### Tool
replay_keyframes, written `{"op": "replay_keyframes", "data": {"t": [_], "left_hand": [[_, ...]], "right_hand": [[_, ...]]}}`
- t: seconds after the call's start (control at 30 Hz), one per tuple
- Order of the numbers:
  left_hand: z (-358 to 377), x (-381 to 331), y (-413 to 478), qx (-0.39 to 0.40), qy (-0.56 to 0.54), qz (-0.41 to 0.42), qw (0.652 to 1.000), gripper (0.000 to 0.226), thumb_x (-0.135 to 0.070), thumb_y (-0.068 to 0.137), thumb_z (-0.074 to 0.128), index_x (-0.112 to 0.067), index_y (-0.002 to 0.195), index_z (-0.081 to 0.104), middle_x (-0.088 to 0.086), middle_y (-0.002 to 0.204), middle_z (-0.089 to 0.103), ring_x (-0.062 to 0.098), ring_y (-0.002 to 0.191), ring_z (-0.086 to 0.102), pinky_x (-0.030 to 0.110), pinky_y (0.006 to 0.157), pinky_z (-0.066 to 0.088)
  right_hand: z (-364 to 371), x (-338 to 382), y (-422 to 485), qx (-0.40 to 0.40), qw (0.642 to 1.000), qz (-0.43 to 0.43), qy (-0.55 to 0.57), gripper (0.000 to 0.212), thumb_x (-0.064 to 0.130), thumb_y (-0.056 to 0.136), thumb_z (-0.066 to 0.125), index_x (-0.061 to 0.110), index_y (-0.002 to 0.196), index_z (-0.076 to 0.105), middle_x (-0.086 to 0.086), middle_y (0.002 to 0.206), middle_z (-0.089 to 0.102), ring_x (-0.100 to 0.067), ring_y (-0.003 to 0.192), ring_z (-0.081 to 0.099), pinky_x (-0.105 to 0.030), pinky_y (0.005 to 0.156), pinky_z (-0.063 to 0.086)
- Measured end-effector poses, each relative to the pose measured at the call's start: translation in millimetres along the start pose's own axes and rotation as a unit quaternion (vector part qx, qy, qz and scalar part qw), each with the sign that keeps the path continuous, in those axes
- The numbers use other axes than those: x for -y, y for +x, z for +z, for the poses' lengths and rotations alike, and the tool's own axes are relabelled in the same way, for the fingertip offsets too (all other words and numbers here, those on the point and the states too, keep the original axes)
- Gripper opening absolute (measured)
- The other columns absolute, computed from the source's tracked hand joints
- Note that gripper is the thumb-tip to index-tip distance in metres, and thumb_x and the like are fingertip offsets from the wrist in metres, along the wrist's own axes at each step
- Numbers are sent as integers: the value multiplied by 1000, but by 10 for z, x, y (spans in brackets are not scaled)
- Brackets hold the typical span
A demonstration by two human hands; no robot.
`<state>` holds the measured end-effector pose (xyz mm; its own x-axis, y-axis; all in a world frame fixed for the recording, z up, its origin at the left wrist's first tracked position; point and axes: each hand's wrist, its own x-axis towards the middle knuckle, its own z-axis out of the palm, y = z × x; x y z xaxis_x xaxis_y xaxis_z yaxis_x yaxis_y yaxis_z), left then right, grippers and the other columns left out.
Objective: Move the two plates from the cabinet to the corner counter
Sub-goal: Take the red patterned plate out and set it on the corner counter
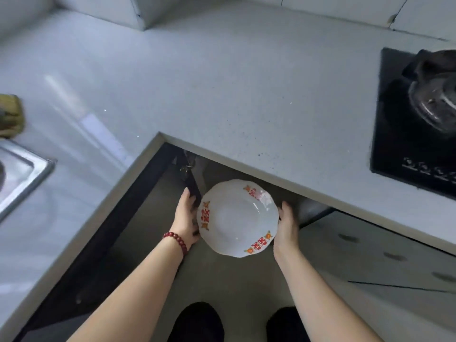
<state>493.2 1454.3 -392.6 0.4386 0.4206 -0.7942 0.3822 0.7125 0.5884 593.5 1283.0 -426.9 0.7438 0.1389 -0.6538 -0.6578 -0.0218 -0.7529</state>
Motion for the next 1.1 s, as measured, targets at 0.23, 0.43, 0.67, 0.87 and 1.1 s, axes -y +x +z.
{"op": "replay_keyframes", "data": {"t": [0.23,0.43,0.67,0.87,1.1], "left_hand": [[-175,-284,-871,-37,22,-10,999,69,-70,85,25,-35,143,30,3,156,24,37,140,24,60,108,22],[-341,-623,-1494,-38,14,8,999,69,-71,84,26,-34,140,37,6,155,27,38,137,28,61,108,24],[-415,-1139,-2023,44,2,63,997,66,-70,83,31,-34,137,43,5,147,40,40,125,44,58,96,38],[56,-1380,-2346,119,44,100,987,60,-66,85,33,-33,133,48,2,138,50,35,114,55,56,96,41],[1041,-1166,-2726,210,108,92,967,58,-65,85,36,-32,130,51,2,139,48,37,121,48,60,101,34]], "right_hand": [[45,365,-840,14,999,6,-30,47,42,98,30,25,142,35,-4,140,48,-20,122,49,-30,83,44],[172,687,-1425,21,1000,-17,-6,45,37,99,32,26,142,33,3,123,54,0,88,53,-19,63,41],[173,1169,-1884,27,994,-39,98,52,51,94,30,27,140,40,-1,137,54,-16,107,54,-40,93,38],[-209,1612,-2150,7,982,-85,170,54,52,96,25,24,139,41,-5,139,52,-20,114,51,-42,94,37],[-1206,1948,-2479,-70,962,-147,218,54,51,97,23,24,140,41,-6,139,51,-20,116,51,-39,91,38]]}}
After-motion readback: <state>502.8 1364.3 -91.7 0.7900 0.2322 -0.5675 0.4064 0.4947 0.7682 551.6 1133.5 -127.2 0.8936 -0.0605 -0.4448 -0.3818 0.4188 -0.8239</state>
